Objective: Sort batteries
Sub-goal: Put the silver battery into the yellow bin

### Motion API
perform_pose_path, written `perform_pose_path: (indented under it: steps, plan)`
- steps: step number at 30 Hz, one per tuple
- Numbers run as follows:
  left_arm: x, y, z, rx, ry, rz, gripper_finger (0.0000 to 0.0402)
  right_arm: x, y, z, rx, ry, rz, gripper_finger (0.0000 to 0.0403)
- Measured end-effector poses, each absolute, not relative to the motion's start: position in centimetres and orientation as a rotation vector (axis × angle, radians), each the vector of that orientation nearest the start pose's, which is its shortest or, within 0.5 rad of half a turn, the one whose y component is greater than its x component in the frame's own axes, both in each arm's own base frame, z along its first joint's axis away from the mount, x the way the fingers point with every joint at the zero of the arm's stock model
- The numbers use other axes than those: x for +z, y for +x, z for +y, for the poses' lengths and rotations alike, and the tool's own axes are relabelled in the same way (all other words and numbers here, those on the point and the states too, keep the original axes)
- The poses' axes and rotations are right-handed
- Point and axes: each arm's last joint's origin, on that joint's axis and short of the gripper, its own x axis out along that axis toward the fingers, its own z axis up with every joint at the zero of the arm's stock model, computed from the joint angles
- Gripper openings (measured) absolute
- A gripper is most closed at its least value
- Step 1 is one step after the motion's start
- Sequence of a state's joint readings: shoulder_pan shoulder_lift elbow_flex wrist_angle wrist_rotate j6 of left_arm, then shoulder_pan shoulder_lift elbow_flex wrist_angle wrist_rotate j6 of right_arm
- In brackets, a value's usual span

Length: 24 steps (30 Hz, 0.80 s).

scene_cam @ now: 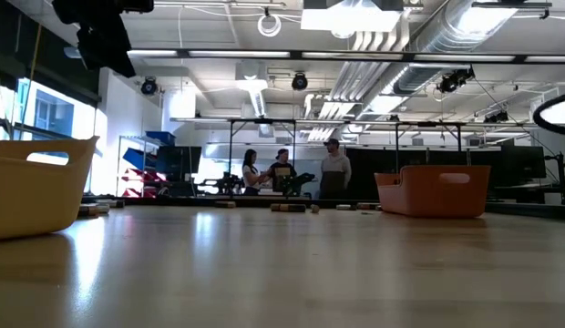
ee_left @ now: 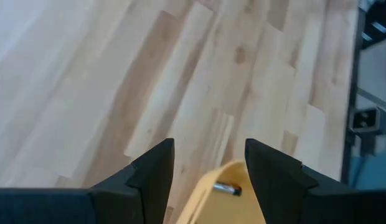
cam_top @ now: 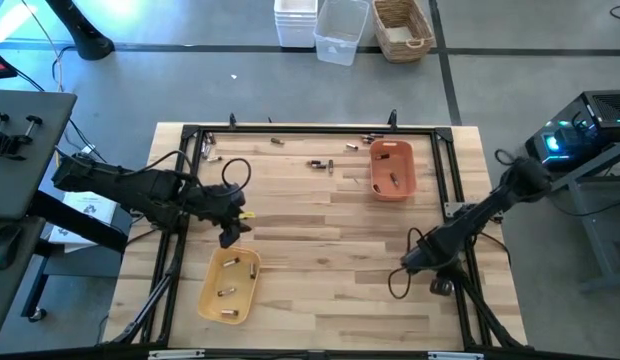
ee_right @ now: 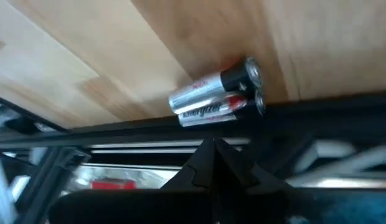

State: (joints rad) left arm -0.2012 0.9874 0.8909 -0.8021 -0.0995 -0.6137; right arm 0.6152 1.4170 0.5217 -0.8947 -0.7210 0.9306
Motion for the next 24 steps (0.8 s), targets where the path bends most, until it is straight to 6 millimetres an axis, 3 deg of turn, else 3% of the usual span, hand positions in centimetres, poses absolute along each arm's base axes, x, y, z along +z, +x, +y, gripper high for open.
perform_pose_path:
  steps: [5, 10, 19, 24]
  plan:
    - [28.5, 18.1, -3.4, 0.197, -0.441, 0.875, 0.0188, 10.4, 12.4, 11.9, 0.107, 0.59, 2.229, 0.0]
    - [28.5, 18.1, -3.4, 0.206, -0.459, 0.874, 0.0187, 9.4, 13.5, 12.2, 0.064, 0.587, 2.24, 0.0]
    - [28.6, 18.3, -3.3, 0.221, -0.432, 0.842, 0.0188, 12.1, 18.2, 11.5, -0.021, 0.468, 2.013, 0.0]
    - [28.6, 18.3, -3.3, 0.221, -0.432, 0.841, 0.0188, 15.2, 21.5, 10.3, -0.087, 0.324, 1.881, 0.0]
